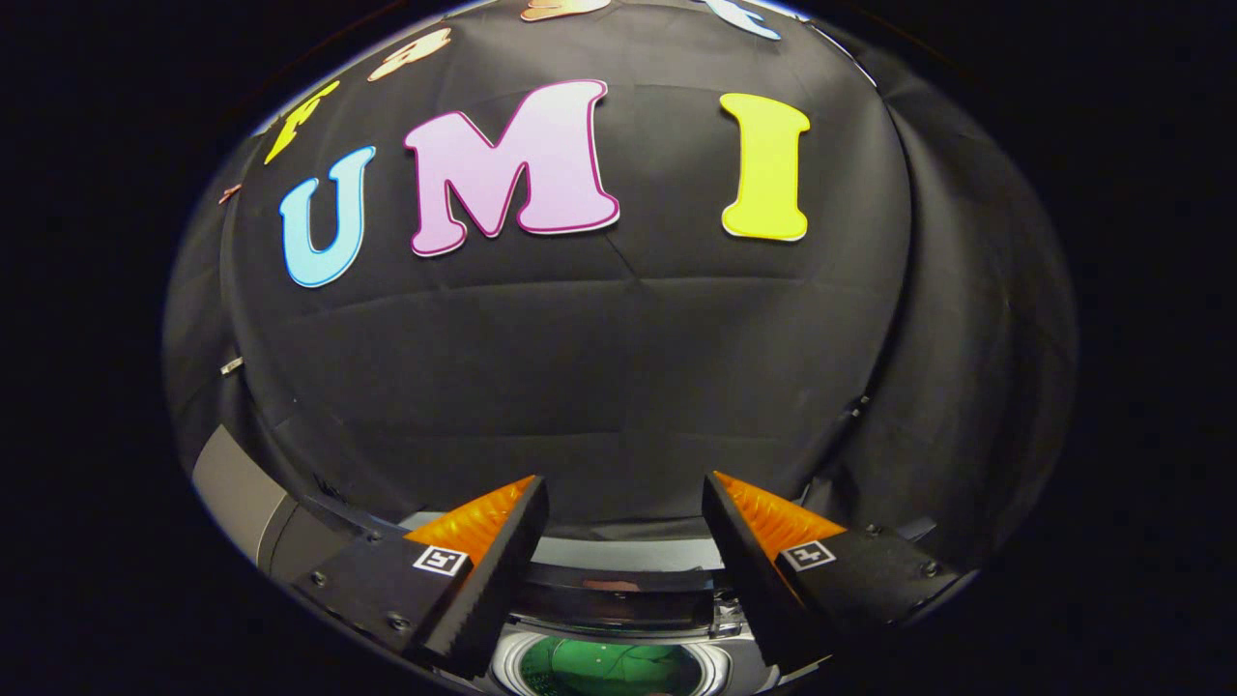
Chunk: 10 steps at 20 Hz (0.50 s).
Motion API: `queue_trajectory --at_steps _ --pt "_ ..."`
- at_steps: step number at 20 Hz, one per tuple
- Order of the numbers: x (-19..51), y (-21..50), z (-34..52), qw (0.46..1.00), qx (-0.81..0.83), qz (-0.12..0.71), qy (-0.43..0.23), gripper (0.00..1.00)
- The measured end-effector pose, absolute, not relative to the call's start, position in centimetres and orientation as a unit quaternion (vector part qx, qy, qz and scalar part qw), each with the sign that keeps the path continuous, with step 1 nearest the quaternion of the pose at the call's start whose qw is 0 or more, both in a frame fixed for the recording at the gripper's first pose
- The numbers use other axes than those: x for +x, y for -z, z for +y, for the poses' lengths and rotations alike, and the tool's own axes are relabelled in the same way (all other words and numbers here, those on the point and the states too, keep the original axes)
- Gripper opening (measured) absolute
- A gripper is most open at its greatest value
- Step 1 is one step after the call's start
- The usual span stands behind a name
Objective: Put the clothes into the washing machine and then close the washing machine lid.
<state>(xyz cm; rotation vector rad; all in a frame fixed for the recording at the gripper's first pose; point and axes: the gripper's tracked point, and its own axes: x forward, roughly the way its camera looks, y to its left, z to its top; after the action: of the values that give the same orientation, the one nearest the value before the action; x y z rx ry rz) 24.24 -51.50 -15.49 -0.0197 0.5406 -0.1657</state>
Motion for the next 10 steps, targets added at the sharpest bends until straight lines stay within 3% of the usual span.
queue_trajectory --at_steps 10 --pt "21.7 14.9 -51.2 0.962 -0.021 0.252 0.097 1.0"
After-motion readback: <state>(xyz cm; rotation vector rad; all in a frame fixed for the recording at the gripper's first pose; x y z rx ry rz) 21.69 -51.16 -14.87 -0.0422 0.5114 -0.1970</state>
